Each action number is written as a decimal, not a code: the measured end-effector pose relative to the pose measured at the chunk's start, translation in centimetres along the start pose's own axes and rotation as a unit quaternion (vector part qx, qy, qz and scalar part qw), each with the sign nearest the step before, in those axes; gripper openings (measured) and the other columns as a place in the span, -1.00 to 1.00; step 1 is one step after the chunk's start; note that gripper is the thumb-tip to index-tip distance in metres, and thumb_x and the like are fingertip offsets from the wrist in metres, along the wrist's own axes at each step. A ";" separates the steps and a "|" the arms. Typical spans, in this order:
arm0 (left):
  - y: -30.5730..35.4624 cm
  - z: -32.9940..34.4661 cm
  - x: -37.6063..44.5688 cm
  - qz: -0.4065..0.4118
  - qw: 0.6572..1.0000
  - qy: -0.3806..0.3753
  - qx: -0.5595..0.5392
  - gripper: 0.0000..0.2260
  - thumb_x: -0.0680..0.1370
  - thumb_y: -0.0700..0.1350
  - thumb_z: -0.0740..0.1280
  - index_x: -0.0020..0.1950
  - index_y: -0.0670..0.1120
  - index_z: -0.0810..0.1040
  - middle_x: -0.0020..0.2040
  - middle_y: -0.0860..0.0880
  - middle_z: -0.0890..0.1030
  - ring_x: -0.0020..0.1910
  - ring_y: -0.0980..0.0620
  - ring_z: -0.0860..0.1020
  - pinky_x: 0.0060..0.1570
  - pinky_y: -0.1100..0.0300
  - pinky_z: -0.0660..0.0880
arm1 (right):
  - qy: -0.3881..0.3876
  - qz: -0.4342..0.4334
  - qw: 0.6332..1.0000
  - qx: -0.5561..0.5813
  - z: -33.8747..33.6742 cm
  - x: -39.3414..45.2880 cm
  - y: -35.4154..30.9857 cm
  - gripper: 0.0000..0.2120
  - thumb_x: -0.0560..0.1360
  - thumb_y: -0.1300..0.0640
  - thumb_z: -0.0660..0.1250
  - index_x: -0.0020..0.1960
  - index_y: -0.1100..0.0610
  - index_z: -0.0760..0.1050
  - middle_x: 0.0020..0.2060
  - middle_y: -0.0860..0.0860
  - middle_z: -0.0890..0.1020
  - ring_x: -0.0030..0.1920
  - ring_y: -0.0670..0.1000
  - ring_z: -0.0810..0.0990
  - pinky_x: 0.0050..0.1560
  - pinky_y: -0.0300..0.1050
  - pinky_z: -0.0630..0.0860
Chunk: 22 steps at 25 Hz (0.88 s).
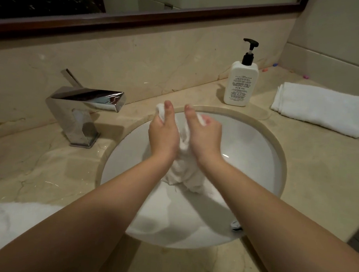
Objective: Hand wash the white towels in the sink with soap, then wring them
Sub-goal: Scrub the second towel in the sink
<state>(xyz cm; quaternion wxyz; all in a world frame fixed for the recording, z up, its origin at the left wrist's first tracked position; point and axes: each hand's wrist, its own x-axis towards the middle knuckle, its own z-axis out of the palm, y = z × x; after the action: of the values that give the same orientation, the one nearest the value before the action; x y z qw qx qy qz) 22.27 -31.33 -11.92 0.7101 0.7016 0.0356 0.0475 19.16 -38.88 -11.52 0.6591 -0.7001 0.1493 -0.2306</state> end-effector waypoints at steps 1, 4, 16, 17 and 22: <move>-0.2 0.2 -0.2 -0.009 1.000 -0.011 0.001 -0.51 0.67 0.28 0.08 -0.06 -0.08 0.58 -0.30 0.01 0.56 -0.23 0.05 0.57 -0.08 0.10 0.47 | 0.005 -0.003 1.000 -0.022 0.5 -0.3 0.3 -0.53 0.56 -0.14 0.37 -0.41 0.09 0.37 -0.55 -0.10 0.44 -0.49 -0.10 0.39 -0.38 -0.15 0.34; -0.6 1.2 -1.2 -0.017 0.998 -0.059 -0.007 -0.44 0.66 0.30 0.06 -0.42 -0.02 0.27 -0.52 0.06 0.35 -0.52 0.10 0.33 -0.43 0.23 0.32 | 0.102 0.032 0.993 -0.055 0.6 1.2 0.3 -0.48 0.60 -0.15 0.28 -0.42 0.12 0.34 -0.51 -0.04 0.46 -0.45 -0.05 0.43 -0.32 -0.10 0.34; -2.7 1.1 0.5 -0.217 0.963 -0.078 -0.136 -0.52 0.63 0.25 0.23 -0.27 -0.08 0.60 -0.35 -0.04 0.63 -0.23 -0.05 0.65 -0.19 0.14 0.56 | -0.012 -0.013 0.989 -0.144 1.1 0.4 1.9 -0.43 0.61 -0.21 0.24 -0.45 0.12 0.39 -0.47 0.05 0.54 -0.35 0.09 0.54 -0.26 -0.01 0.41; -2.5 1.0 0.5 -0.227 0.958 -0.087 -0.151 -0.52 0.65 0.21 0.23 -0.33 -0.07 0.59 -0.39 -0.04 0.60 -0.28 -0.04 0.63 -0.21 0.15 0.53 | -0.016 -0.015 0.988 -0.151 1.0 0.4 1.9 -0.45 0.62 -0.18 0.23 -0.45 0.10 0.40 -0.44 0.06 0.55 -0.31 0.12 0.56 -0.23 0.01 0.44; -2.8 1.9 -0.2 -0.205 0.970 -0.086 -0.103 -0.54 0.65 0.18 0.20 -0.18 -0.13 0.66 -0.30 -0.09 0.69 -0.25 -0.05 0.68 -0.16 0.14 0.58 | 0.036 0.025 0.992 -0.115 0.1 0.8 1.6 -0.43 0.63 -0.16 0.24 -0.49 0.06 0.33 -0.45 0.05 0.50 -0.28 0.12 0.53 -0.18 0.01 0.44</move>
<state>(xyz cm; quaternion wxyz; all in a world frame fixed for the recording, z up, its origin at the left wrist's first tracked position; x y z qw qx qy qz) 22.31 -33.32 -14.68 0.7737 0.6038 0.1123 -0.1557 20.06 -39.35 -12.98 0.5738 -0.7587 0.2157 -0.2207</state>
